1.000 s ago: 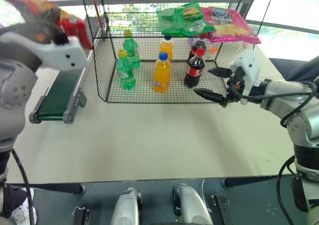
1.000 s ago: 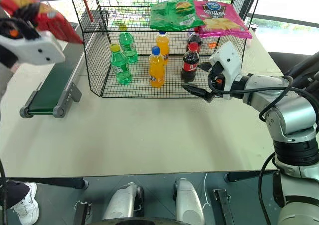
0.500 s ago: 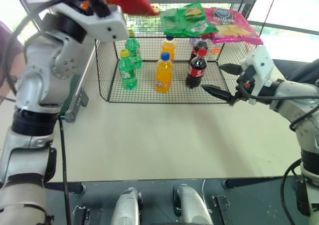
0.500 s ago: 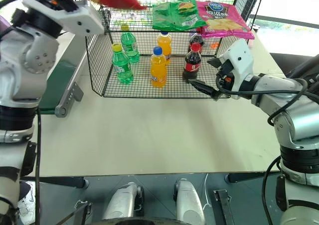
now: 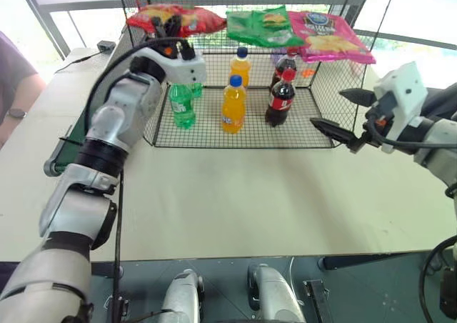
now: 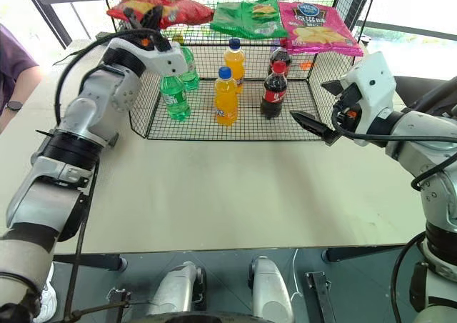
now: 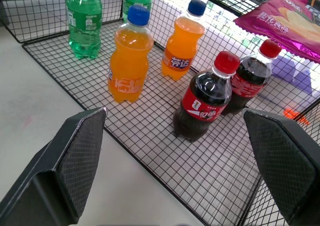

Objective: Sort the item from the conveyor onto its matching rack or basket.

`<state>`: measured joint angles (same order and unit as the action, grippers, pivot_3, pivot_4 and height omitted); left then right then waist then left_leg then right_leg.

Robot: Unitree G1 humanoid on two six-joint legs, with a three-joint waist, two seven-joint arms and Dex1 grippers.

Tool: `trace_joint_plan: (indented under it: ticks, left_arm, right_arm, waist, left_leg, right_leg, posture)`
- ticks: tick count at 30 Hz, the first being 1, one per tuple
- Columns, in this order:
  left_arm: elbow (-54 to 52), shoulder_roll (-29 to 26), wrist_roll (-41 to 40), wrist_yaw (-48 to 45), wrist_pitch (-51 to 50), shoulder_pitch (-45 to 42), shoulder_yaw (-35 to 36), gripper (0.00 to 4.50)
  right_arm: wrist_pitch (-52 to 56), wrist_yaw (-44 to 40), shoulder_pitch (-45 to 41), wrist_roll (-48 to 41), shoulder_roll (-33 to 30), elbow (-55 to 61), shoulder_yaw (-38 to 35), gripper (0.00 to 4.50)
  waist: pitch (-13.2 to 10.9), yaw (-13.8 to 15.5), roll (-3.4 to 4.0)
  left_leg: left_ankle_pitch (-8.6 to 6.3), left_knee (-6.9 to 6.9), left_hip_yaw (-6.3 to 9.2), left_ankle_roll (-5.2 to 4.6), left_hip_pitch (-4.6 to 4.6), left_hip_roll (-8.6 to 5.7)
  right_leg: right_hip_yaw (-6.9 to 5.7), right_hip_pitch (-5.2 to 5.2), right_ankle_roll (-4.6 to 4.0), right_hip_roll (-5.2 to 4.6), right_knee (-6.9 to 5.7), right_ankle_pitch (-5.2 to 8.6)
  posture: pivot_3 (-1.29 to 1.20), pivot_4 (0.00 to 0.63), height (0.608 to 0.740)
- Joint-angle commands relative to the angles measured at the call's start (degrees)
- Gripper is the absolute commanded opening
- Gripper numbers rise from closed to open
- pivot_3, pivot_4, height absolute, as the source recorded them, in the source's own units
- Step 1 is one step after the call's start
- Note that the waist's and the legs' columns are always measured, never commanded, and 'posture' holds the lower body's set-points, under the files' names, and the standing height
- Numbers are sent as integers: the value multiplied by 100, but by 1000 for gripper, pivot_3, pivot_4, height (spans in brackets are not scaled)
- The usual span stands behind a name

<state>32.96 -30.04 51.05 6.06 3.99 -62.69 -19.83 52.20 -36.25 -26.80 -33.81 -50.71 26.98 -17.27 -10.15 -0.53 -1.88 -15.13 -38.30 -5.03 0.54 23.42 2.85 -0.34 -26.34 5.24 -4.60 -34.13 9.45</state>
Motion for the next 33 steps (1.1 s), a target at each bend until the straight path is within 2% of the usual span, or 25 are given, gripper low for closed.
trace_joint_plan:
  ticks: [1, 5, 8, 12, 17, 18, 21, 26, 30, 33]
  left_arm:
    - [398, 350, 138, 239, -352, -451, -141, 11]
    - [1016, 869, -29, 248, -603, -687, -232, 11]
    - [1351, 1063, -114, 287, -655, -871, -250, 11]
    - [1379, 1074, -158, 250, -733, -932, -289, 1270]
    - [805, 914, -361, -118, -788, -721, -205, 3700]
    - [503, 847, -494, -389, -785, -612, -146, 4057]
    - [-850, 520, -843, -1238, -949, -88, 136, 4057]
    - [-2517, 111, -1484, -2207, -1086, 852, 597, 4057]
    - [-3630, 264, -2809, -2831, -1078, 1547, 1254, 4057]
    - [-4262, 310, -3579, -3422, -1647, 1966, 1612, 4057]
  right_arm:
    - [-11, 62, -40, -72, -106, 189, -233, 4500]
    - [39, 116, 1, -121, -107, 265, -293, 4500]
    - [95, 152, 59, -160, -115, 340, -373, 4500]
    - [143, 159, 114, -226, -163, 378, -500, 4500]
    - [135, 179, 124, -244, -136, 372, -484, 4500]
    - [131, 181, 115, -248, -131, 364, -469, 4500]
    - [102, 172, 104, -246, -129, 320, -416, 4500]
    - [23, 173, 98, -194, -93, 246, -292, 4500]
    - [-46, 156, 94, -171, -90, 171, -237, 4500]
    - [-37, 167, 125, -223, -50, 166, -243, 4500]
  waist:
    - [0, 17, 0]
    - [0, 39, -1]
    - [0, 66, -1]
    - [0, 89, -1]
    - [1, 119, 0]
    - [1, 118, 0]
    - [3, 96, 4]
    - [3, 95, 4]
    - [3, 111, 3]
    - [2, 128, 3]
  left_leg:
    - [0, -1, 0, 0, 1, -1]
    - [0, -1, 2, 0, 2, -3]
    - [0, 0, 5, 0, 3, -3]
    - [0, 0, 7, 0, 0, -3]
    - [0, -1, 9, 0, -3, -3]
    - [0, -1, 8, 0, -4, -3]
    - [0, 0, 8, 0, -4, -3]
    - [0, 0, 9, 0, -3, -2]
    - [0, -4, 10, -1, -1, -2]
    - [0, -12, 13, -1, 4, -2]
  right_leg:
    - [0, 0, 0, 0, 1, 0]
    - [0, 2, 0, -1, 4, 1]
    - [0, 0, 0, 0, 2, 1]
    - [0, 0, -1, 0, 0, 1]
    - [0, 5, -12, 0, 0, 7]
    - [0, 6, -15, 0, 0, 9]
    - [0, 5, -16, 0, -1, 10]
    - [0, 2, -16, 0, -4, 9]
    - [1, 1, -16, 0, -5, 9]
    - [1, 7, -16, 0, -4, 9]
  posture:
    - [0, 150, 740]
    - [0, 150, 740]
    - [0, 150, 740]
    - [0, 150, 740]
    - [0, 150, 740]
    - [0, 150, 740]
    - [0, 150, 740]
    - [0, 150, 740]
    - [0, 150, 740]
    - [0, 150, 740]
